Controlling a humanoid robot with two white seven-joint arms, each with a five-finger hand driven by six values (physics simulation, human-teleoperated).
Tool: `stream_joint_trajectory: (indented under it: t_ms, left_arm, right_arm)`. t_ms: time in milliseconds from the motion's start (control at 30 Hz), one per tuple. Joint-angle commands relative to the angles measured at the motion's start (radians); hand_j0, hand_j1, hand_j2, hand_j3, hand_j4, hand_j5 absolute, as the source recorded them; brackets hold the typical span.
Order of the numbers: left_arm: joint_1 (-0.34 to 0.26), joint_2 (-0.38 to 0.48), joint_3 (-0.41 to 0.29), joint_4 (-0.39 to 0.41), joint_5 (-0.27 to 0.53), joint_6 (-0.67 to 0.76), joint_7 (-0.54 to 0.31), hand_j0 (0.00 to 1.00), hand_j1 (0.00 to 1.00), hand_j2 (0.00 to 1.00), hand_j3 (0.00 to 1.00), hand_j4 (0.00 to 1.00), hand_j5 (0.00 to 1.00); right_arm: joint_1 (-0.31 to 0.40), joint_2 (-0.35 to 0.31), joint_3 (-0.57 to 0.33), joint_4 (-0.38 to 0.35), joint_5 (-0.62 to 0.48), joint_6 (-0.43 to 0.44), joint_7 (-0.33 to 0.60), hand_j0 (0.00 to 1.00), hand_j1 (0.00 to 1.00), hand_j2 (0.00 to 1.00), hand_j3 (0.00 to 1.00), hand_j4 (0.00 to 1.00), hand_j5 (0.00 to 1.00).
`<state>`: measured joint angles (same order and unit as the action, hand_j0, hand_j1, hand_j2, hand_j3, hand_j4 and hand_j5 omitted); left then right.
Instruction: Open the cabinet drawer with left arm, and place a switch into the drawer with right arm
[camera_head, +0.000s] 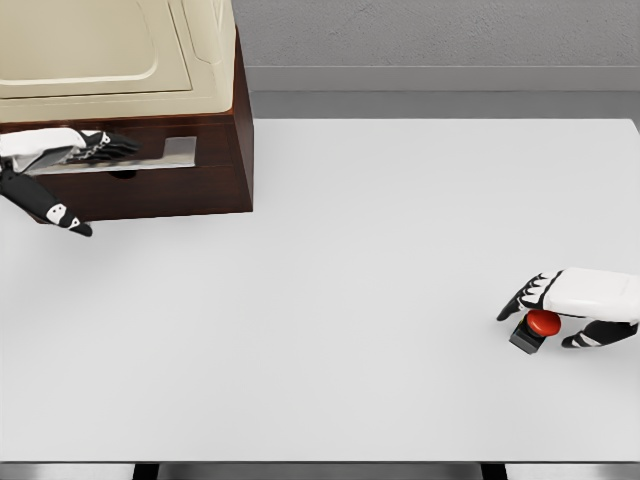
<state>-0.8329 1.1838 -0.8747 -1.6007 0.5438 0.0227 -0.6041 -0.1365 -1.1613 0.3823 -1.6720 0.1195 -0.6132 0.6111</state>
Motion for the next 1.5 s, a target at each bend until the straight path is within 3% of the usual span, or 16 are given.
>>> stream_joint_trajectory:
  t_ms: [0,633,967,1467]
  left_arm:
    - [0.001,0.000,0.023,0.001,-0.007,0.003,-0.007,1.00,1.00,1.00,1.00,1.00,1.00]
    - [0.031,0.002,0.025,-0.008,0.034,0.003,-0.007,1.00,1.00,1.00,1.00,1.00,1.00]
    - [0.048,0.017,0.023,-0.035,0.041,0.003,-0.007,1.00,1.00,1.00,1.00,1.00,1.00]
    - [0.061,0.088,0.037,-0.090,0.176,0.032,-0.007,1.00,1.00,1.00,1.00,1.00,1.00]
  right_arm:
    - [0.000,-0.003,0.000,-0.006,-0.006,0.002,0.000,0.81,0.81,0.81,0.81,0.81,0.81]
    - [0.006,-0.001,0.003,-0.032,-0.008,0.002,0.000,0.82,0.82,0.82,0.82,0.82,0.82]
    - [0.008,-0.003,0.003,-0.029,-0.008,0.002,0.000,0.73,0.73,0.73,0.73,0.73,0.73]
    - [0.003,-0.003,0.001,-0.028,-0.008,0.002,0.000,0.61,0.61,0.61,0.61,0.61,0.61]
